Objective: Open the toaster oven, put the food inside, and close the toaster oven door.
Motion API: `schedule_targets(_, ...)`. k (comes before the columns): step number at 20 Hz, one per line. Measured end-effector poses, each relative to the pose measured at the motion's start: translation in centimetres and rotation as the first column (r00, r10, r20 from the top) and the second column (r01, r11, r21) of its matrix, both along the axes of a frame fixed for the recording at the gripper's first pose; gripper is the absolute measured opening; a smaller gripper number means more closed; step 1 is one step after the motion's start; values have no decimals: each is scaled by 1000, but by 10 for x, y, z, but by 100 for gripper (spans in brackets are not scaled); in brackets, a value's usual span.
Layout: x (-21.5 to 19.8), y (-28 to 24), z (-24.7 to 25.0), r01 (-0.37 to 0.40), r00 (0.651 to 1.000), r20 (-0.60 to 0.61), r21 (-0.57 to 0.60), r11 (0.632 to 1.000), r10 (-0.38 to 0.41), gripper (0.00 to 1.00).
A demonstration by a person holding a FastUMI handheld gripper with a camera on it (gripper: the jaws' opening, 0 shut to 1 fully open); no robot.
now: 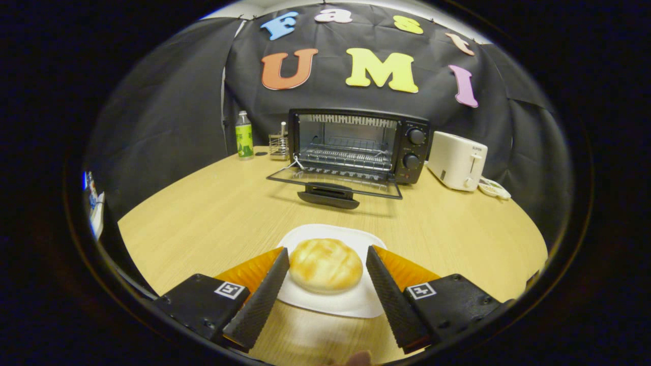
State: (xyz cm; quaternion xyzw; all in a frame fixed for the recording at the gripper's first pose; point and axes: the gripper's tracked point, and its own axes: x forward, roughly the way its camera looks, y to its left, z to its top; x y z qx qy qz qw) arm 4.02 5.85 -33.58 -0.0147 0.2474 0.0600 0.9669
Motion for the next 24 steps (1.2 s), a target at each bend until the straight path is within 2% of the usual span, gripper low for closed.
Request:
schedule_targets(9,2,2,-8,-1,998,-58,51,999,4,100)
schedule_targets(10,2,2,-8,-1,998,-63,62,998,5,97)
schedule_targets(14,4,2,0,12,998,-56,143,990,-4,72)
schedule_targets(16,6,2,12,30,999,-43,230,973,-20,61)
schedule_targets(18,11,8,37,27,1000,-21,353,935,-21,53)
schedule_targets(20,28,7,67,38,998,19,450,892,-52,50)
schedule_targets(24,87,-2,107,73,987,77,553,830,-138,46)
